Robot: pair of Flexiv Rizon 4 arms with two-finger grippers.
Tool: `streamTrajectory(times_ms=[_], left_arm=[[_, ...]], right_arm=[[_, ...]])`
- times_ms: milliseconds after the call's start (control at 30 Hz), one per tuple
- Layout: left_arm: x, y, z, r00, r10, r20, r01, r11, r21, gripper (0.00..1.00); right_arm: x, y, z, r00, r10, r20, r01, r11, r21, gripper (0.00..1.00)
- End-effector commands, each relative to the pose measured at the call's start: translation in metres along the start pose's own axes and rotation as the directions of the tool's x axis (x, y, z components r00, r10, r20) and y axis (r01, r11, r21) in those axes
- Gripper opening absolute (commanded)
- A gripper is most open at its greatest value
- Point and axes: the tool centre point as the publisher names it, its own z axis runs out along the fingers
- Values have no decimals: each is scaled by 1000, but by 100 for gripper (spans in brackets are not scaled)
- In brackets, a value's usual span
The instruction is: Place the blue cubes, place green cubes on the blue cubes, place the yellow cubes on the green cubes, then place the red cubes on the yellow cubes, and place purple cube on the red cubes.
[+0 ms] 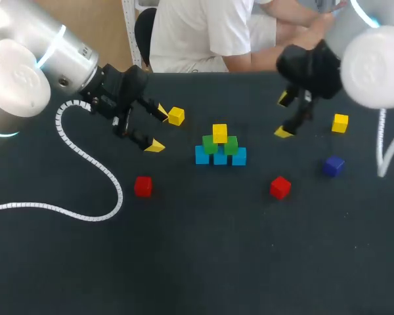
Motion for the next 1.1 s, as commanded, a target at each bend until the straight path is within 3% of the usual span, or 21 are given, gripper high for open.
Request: streamTrajectory(times_ms=[33,400,1100], left_arm=[[0,1,0,1000,0,-3,0,1000,4,100],[0,1,0,1000,0,-3,0,1000,4,100],[0,1,0,1000,0,-3,0,1000,4,100]], right_arm=[[22,6,-12,1000,20,18,-21,998,57,100],[56,9,-27,997,73,31,-75,994,79,100],[61,10,-32,997,67,36,-70,995,72,100]])
